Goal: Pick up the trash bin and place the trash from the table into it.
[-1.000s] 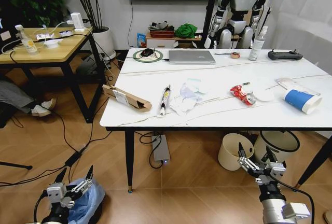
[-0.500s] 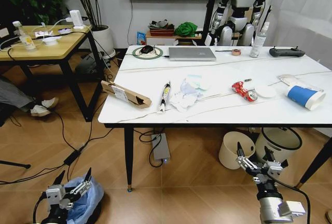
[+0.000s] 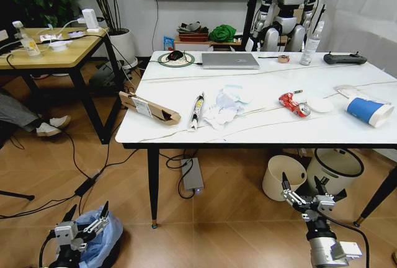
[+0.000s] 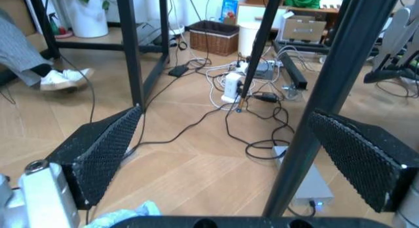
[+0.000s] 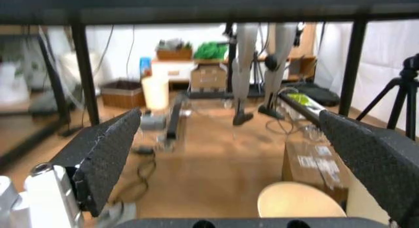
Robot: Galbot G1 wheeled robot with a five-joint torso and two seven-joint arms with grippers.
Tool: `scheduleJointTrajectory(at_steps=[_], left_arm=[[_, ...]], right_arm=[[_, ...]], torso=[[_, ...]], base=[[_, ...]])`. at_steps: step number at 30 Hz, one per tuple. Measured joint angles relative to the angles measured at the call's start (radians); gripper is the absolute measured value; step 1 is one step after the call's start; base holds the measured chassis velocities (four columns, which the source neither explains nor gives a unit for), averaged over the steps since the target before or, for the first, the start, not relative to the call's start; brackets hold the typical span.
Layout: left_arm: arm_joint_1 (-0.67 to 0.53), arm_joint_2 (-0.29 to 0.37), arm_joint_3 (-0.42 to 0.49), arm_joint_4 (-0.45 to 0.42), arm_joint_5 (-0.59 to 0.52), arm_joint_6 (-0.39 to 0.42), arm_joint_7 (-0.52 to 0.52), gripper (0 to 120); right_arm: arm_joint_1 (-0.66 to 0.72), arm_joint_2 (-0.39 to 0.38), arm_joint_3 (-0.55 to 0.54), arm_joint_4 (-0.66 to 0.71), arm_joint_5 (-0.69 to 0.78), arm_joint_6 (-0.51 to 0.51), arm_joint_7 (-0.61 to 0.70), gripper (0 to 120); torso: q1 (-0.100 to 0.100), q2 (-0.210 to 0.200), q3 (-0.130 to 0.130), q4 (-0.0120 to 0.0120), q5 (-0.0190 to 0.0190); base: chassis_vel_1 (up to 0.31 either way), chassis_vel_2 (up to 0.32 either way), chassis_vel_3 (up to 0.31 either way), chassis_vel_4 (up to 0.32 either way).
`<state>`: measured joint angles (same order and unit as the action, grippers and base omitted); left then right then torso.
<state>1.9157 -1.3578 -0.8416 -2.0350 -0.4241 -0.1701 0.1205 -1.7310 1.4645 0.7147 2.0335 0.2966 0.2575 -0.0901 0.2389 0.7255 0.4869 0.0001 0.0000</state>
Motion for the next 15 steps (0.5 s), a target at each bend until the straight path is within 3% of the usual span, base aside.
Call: scheduleJointTrajectory(at_steps=[15], left_arm=[[0.009,0.004,-0.018,0.016,0.014,0.000,-0.001,100]], right_arm=[[-0.012,-0.006,0.001,-0.090,-0.096,0.031,-0.059,100]], torso=[[-0.028,-0.069,-0.041,0.0000,0.0000]], base=[[0.000,0.000,0.000,0.000]])
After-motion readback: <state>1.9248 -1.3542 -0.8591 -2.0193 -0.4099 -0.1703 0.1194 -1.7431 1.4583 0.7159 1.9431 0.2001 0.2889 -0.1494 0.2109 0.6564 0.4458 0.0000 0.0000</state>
